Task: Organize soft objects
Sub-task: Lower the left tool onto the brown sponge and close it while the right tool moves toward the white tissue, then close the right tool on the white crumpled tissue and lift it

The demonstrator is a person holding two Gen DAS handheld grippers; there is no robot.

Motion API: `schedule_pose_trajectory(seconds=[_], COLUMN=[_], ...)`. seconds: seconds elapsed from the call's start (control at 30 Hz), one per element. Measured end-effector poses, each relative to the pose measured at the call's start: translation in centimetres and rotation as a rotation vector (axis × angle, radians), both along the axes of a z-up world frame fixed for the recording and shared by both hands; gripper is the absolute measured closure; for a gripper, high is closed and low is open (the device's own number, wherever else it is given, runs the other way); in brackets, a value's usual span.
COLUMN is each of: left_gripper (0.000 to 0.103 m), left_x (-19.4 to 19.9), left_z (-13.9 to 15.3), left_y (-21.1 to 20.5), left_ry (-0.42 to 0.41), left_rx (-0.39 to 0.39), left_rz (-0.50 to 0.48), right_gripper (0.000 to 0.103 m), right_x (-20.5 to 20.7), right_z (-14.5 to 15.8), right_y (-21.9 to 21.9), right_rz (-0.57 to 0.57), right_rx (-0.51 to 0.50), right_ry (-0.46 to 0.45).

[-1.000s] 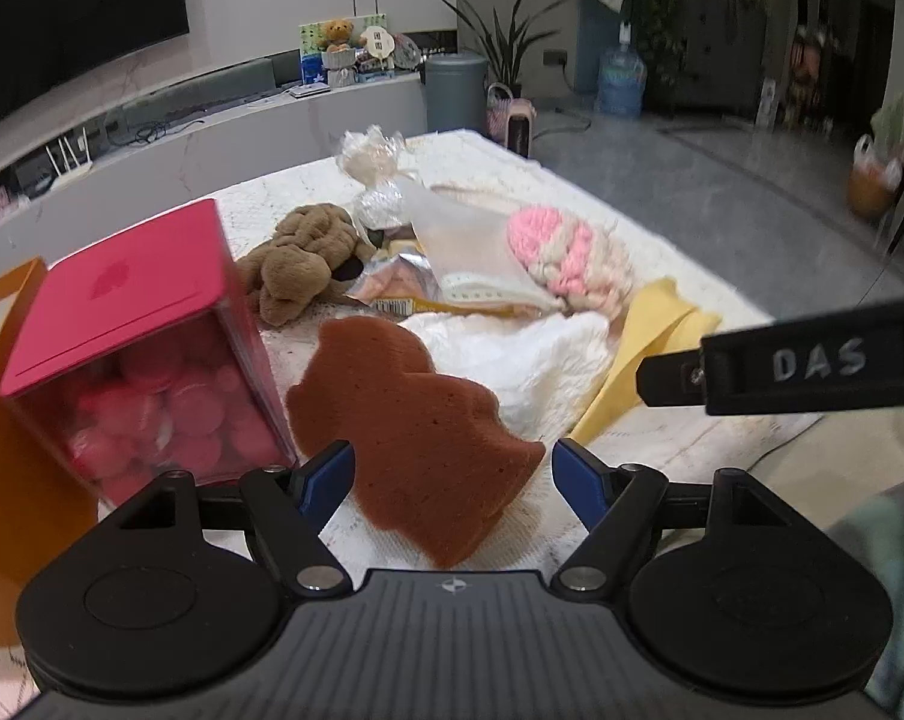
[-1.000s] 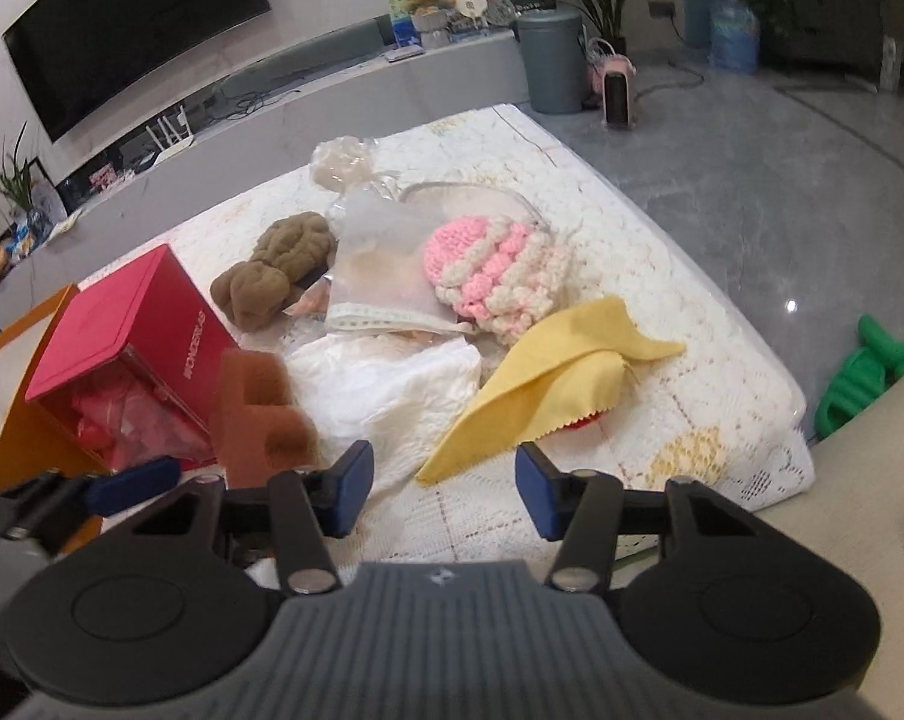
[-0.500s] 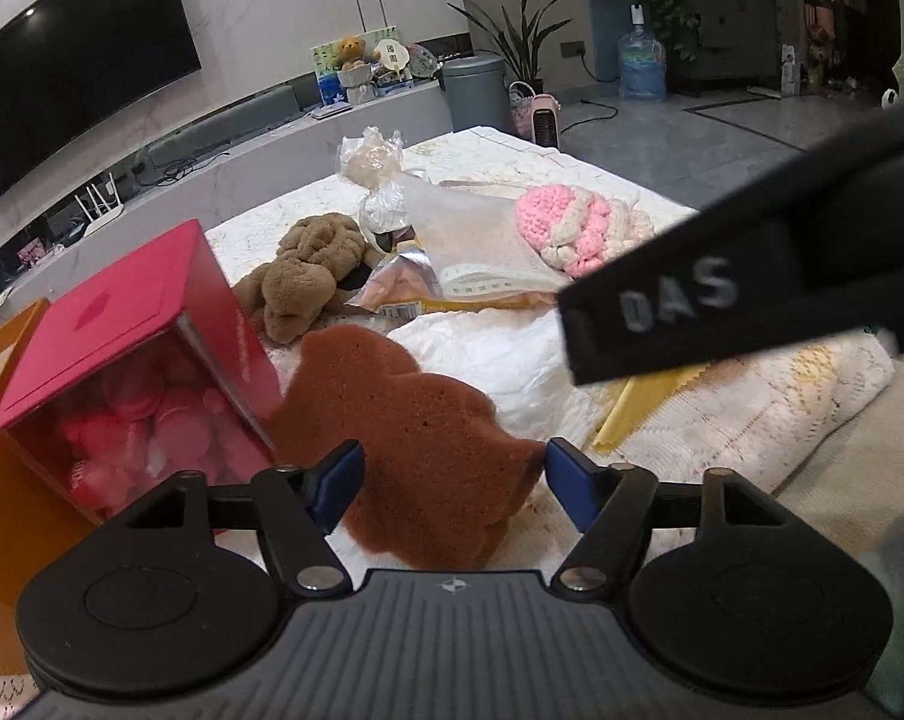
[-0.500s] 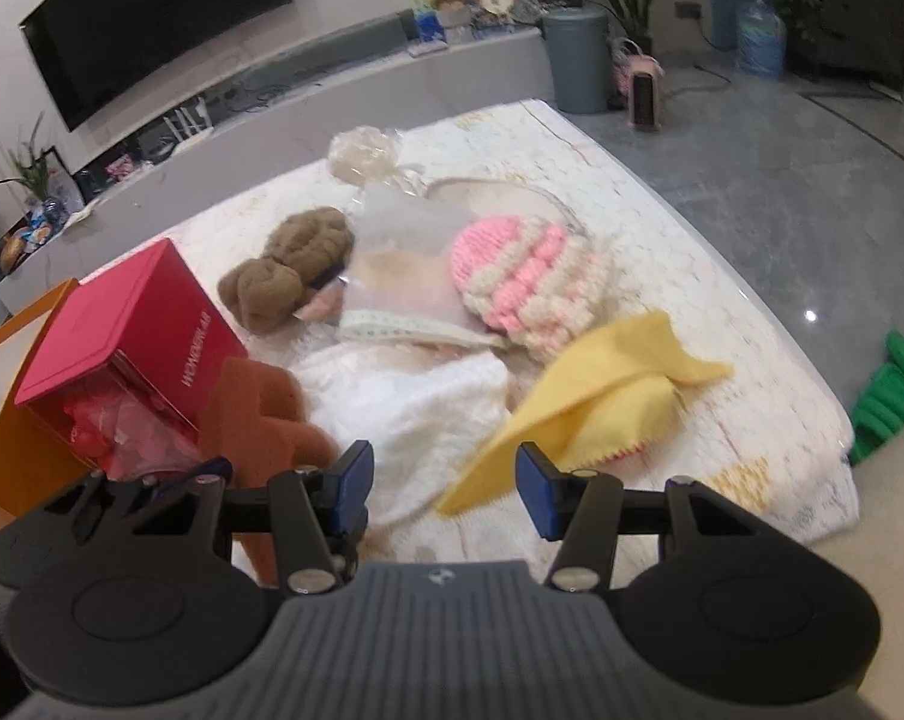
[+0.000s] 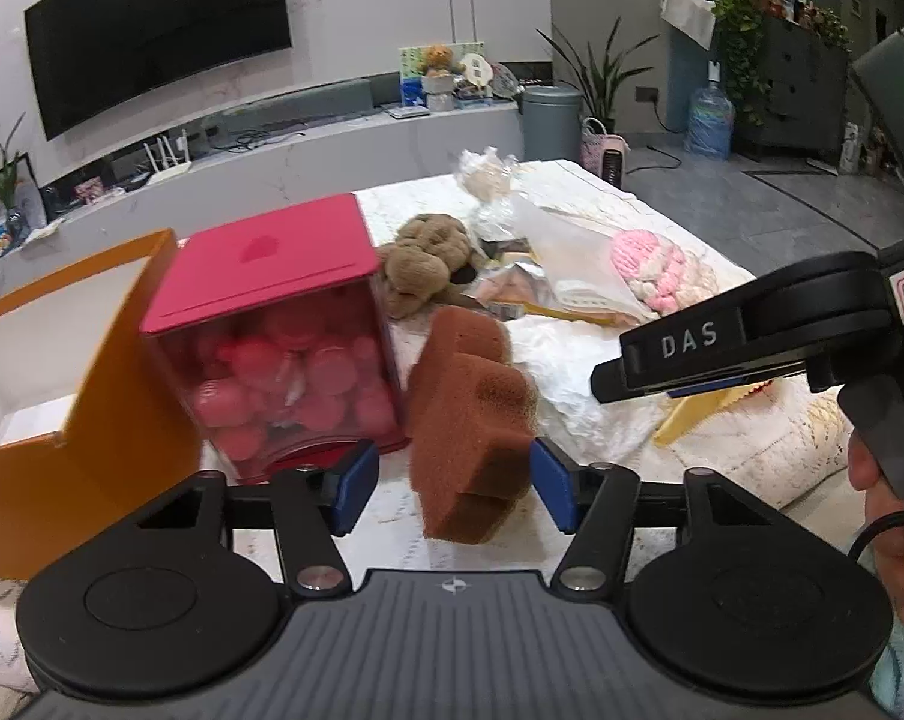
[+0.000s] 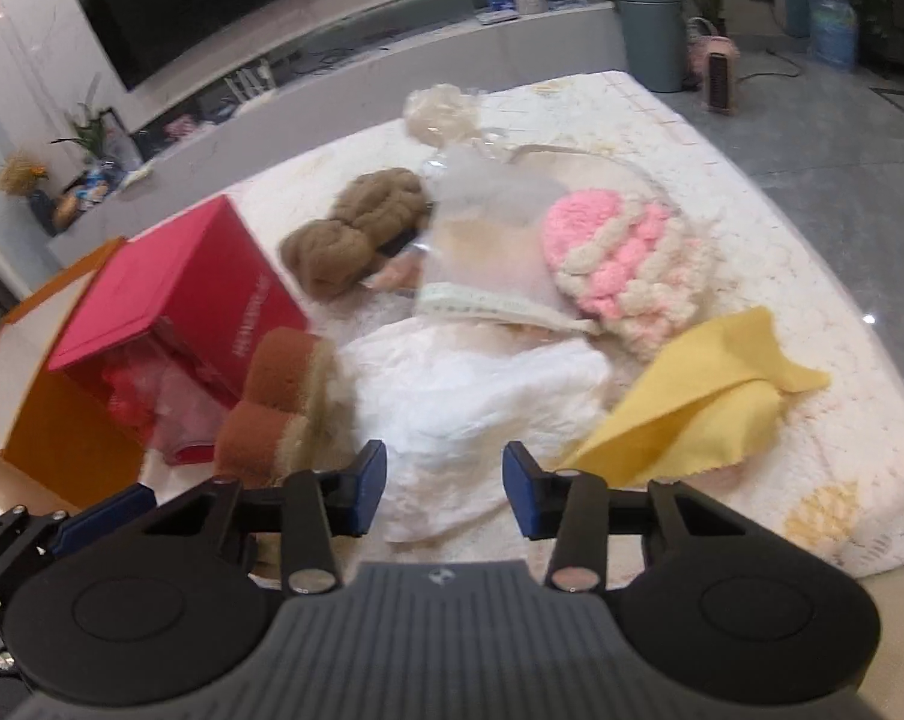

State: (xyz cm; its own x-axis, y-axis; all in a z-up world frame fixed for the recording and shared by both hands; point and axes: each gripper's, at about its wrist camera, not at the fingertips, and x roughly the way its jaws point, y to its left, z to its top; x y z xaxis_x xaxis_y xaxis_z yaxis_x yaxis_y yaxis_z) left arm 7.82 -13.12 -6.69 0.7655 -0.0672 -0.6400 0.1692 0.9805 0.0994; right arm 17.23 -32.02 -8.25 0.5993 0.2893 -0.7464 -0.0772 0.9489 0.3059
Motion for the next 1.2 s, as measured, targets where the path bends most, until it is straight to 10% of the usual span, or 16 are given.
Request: schedule_pose_trajectory(seconds=[0.43, 0.63, 0.8, 1.2], left_gripper=[0.025, 0.043, 0.067, 0.068], left_x=[1.4, 3.0, 3.4, 3.2], left_z=[-0.6, -1.4, -1.6, -0.5], left_y=[-0.7, -1.2, -0.5, 1.3], left_ry=[0.039, 0.052, 0.060, 0.077], left_rx=[0.069, 0.116, 0.119, 0.035], left_rz=[-0.111, -0.089, -0.077, -0.060], right_gripper=[0.081, 0.081, 0.051, 0.019], right_x=[0.2, 0.1, 0.5, 3.6], right_z=[0.0, 0.0, -0.1, -1.4], right_y=[2.5, 2.5, 1.5, 5.8], right_rz=[0.177, 0.160, 0.044, 0.133], right_rx=[0.126, 0.093, 0.050, -0.279], right_ry=[-0.029, -0.033, -0.044, -0.062])
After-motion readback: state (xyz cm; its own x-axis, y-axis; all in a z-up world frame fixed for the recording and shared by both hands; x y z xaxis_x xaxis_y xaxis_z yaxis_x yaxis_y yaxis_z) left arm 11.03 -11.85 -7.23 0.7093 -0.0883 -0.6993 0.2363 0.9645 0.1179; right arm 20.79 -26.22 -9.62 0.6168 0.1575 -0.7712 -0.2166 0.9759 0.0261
